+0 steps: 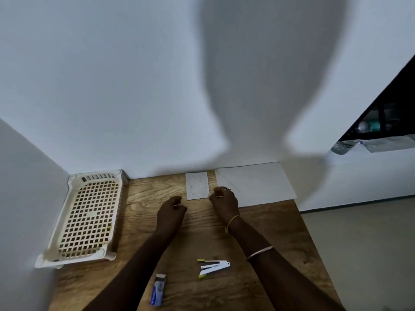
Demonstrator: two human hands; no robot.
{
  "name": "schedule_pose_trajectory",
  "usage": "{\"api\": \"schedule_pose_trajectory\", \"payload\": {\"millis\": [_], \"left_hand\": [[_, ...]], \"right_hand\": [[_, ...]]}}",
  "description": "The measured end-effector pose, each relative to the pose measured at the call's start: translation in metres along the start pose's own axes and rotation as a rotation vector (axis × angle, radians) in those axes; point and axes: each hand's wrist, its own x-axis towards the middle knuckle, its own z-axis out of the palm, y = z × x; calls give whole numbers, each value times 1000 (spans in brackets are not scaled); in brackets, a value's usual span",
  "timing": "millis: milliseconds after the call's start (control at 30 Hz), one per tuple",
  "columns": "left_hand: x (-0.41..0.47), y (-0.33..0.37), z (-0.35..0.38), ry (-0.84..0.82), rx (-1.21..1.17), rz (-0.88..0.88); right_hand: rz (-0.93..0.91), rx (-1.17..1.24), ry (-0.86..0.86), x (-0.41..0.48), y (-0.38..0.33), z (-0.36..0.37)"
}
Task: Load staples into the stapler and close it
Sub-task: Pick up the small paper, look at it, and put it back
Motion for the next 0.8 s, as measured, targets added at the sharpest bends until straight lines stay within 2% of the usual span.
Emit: {"api": "schedule_pose_trajectory", "payload": {"millis": [167,800], "left_hand": [[25,2,8,4,-99,-99],[46,7,22,16,-243,-203]], "right_hand": [[73,5,28,19,-4,11],[248,89,38,42,-6,20]]}}
